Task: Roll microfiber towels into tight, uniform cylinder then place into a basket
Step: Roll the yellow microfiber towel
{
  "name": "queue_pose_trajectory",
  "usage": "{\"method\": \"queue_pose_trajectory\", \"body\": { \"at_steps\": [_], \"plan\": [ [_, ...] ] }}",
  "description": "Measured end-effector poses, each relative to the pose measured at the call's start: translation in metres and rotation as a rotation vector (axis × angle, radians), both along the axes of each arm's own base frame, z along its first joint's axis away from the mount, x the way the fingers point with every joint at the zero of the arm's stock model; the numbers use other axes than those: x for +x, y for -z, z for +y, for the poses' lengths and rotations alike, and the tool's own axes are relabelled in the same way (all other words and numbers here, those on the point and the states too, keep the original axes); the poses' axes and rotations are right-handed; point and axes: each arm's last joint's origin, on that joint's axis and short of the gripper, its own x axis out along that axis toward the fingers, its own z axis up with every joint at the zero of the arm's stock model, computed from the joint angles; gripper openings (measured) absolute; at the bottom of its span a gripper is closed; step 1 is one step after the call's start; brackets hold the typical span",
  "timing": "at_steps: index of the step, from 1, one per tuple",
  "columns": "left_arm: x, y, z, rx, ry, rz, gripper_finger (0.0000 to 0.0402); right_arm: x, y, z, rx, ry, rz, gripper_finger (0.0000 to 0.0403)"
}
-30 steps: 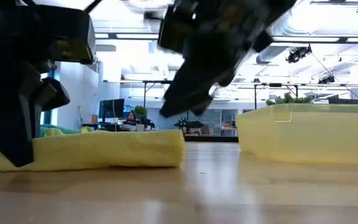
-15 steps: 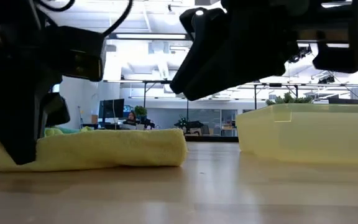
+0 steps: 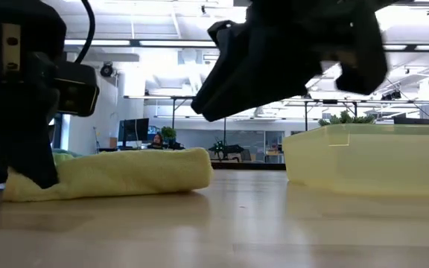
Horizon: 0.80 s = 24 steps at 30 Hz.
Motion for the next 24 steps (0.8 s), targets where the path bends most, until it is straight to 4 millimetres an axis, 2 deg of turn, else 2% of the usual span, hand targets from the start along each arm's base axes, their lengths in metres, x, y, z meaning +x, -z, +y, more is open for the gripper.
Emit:
{"method": "queue_pose_trajectory", "body": {
  "at_steps": [8,12,18,21,24],
  "plan": [
    [0.0,0.0,0.0,-0.002,0.022,-0.001,0.0001,0.018,0.023,-0.024,0.106,0.021,0.045,0.0114],
    [0.0,0.0,0.0,0.0,0.025,-0.004,0.0001,0.019,0.024,-0.029,0.171,0.056,0.071,0.016],
    [0.0,0.0,0.0,0.001,0.027,-0.004,0.0003,0.019,0.034,-0.028,0.154,0.046,0.094,0.0229],
    [0.0,0.0,0.0,0.004,0.026,-0.006,0.0004,0.02,0.042,-0.028,0.137,0.057,0.104,0.0234],
    [0.0,0.0,0.0,0.007,0.029,-0.008,0.0004,0.02,0.046,-0.028,0.089,0.068,0.1,0.0218]
  ]
}}
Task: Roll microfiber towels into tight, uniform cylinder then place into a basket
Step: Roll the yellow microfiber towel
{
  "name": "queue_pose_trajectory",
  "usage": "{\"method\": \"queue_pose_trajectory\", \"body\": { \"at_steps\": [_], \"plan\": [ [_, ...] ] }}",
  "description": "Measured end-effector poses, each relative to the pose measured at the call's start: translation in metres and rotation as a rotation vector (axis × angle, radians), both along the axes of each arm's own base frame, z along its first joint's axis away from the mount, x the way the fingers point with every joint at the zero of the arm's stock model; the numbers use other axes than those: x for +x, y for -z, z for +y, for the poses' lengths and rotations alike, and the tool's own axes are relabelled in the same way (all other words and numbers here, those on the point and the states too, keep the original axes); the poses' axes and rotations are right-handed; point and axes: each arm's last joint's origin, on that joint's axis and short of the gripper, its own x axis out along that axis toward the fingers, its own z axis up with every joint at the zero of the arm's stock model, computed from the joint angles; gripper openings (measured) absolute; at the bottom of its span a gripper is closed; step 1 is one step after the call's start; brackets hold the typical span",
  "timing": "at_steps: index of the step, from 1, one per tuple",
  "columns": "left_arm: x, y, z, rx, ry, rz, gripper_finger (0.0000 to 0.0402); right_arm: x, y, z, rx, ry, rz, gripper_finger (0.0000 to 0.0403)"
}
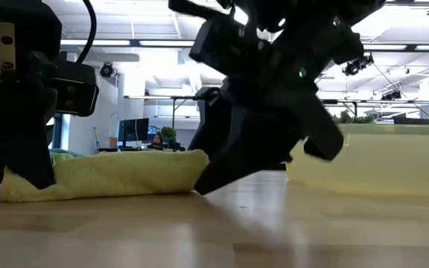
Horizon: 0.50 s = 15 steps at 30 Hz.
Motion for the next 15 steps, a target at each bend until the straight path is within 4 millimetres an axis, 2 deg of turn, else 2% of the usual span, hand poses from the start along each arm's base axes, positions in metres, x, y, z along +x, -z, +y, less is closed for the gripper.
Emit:
{"method": "queue_pose_trajectory", "body": {
  "at_steps": [3,10,13,15],
  "plan": [
    [0.0,0.0,0.0,0.001,0.001,-0.001,0.0004,-0.0003,-0.0007,0.0023,-0.044,0.007,-0.02,0.0184],
    [0.0,-0.0001,-0.0003,-0.001,0.006,-0.001,0.0005,-0.001,0.0,0.0043,-0.052,0.01,-0.021,0.0071],
    [0.0,-0.0001,-0.0003,-0.001,0.007,-0.001,0.0005,-0.001,0.0001,0.0046,-0.022,0.013,-0.015,0.0024],
    [0.0,-0.0003,-0.0004,-0.003,0.008,-0.001,0.0005,-0.0009,0.0004,0.0047,0.028,0.013,-0.002,0.0008]
  ]
}}
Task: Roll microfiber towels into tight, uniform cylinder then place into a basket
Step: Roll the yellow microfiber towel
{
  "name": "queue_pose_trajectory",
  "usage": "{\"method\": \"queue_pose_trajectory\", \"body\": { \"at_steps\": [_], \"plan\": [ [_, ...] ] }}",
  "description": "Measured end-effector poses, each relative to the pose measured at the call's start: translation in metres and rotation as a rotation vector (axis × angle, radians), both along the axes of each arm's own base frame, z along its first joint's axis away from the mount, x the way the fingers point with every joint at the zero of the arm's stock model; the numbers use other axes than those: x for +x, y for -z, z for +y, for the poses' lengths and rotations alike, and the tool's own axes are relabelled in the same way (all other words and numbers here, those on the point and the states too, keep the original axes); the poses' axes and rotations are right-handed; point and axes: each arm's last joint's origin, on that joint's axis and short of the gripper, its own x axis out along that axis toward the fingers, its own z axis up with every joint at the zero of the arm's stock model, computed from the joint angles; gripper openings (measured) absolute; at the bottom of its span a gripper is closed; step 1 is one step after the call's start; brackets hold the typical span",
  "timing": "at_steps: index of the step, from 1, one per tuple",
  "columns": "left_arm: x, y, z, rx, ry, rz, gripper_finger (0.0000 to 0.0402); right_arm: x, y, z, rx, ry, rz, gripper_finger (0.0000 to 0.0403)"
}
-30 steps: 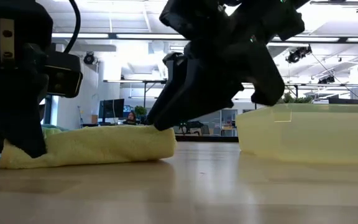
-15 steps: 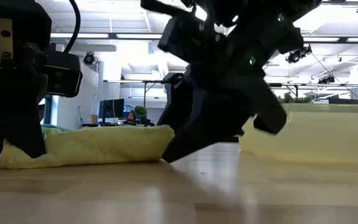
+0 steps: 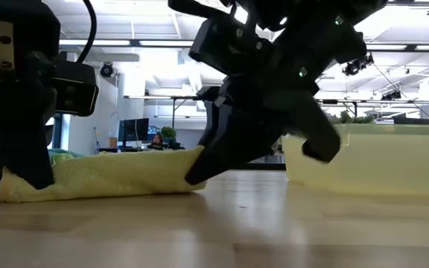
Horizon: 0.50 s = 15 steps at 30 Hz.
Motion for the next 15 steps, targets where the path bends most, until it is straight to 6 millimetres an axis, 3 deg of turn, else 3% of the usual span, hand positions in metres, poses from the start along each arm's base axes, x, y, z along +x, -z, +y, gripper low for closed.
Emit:
{"method": "queue_pose_trajectory", "body": {
  "at_steps": [7,15],
  "plan": [
    [0.001,-0.002,-0.001,-0.006,0.034,-0.027,0.0028,0.006,0.0,-0.018,0.354,0.099,0.106,0.0003],
    [0.001,-0.004,-0.006,-0.029,0.071,-0.048,0.0063,0.015,-0.002,-0.055,0.757,0.301,0.252,0.0001]
  ]
}}
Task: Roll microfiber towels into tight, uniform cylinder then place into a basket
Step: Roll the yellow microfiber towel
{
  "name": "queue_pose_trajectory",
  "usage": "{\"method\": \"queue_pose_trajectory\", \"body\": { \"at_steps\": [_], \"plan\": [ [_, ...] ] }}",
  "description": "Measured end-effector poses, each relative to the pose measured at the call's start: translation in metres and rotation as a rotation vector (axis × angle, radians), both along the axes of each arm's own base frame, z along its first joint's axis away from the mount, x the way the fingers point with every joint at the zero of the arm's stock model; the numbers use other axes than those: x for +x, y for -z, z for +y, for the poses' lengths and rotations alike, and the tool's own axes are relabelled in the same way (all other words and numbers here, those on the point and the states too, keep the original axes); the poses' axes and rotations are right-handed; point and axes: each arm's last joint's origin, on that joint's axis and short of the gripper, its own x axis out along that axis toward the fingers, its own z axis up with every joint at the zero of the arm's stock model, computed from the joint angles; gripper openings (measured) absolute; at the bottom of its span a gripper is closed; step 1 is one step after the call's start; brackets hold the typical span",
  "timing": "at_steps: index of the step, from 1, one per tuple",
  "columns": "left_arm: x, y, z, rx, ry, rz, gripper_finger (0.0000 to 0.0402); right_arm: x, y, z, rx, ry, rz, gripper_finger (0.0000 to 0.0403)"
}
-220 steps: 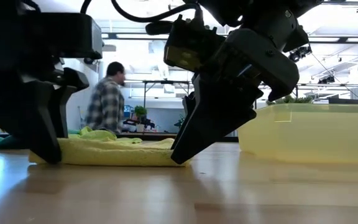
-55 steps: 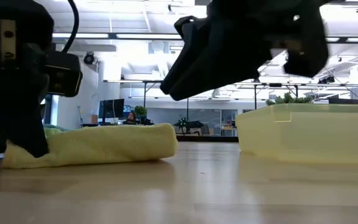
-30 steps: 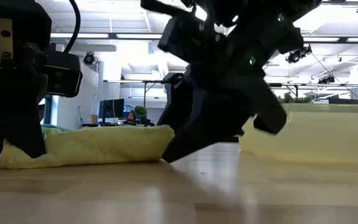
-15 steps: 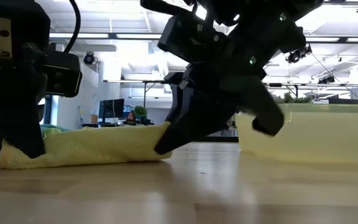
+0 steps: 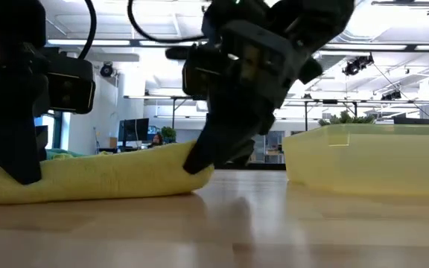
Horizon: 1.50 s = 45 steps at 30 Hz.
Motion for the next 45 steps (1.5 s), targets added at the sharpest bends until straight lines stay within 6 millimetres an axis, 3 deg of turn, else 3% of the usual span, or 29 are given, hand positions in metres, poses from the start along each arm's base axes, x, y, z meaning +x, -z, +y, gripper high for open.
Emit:
{"method": "queue_pose_trajectory", "body": {
  "at_steps": [6,16,22,28,33,38,45],
  "plan": [
    [0.001,-0.001,-0.001,0.003,0.009,-0.01,0.0062,-0.001,0.004,-0.021,0.087,0.174,0.136,0.0001],
    [0.0,-0.002,-0.003,0.015,0.108,-0.013,0.0061,-0.004,0.008,-0.026,0.027,0.224,0.181,0.0001],
    [0.0,-0.027,-0.013,-0.001,0.235,-0.119,0.0061,-0.005,0.008,-0.026,0.023,0.223,0.184,0.0001],
    [-0.002,-0.062,-0.024,0.287,0.247,-0.369,0.0062,-0.004,0.008,-0.026,0.02,0.217,0.172,0.0001],
    [-0.003,-0.055,-0.024,0.413,0.235,-0.35,0.0081,-0.004,0.008,-0.026,0.013,0.208,0.165,0.0001],
    [0.0,-0.046,-0.023,0.485,0.291,-0.319,0.0132,-0.004,0.007,-0.026,0.006,0.198,0.155,0.0001],
    [0.002,-0.038,-0.028,0.816,0.471,-0.339,0.0189,-0.003,0.007,-0.026,0.001,0.19,0.147,0.0001]
  ]
}}
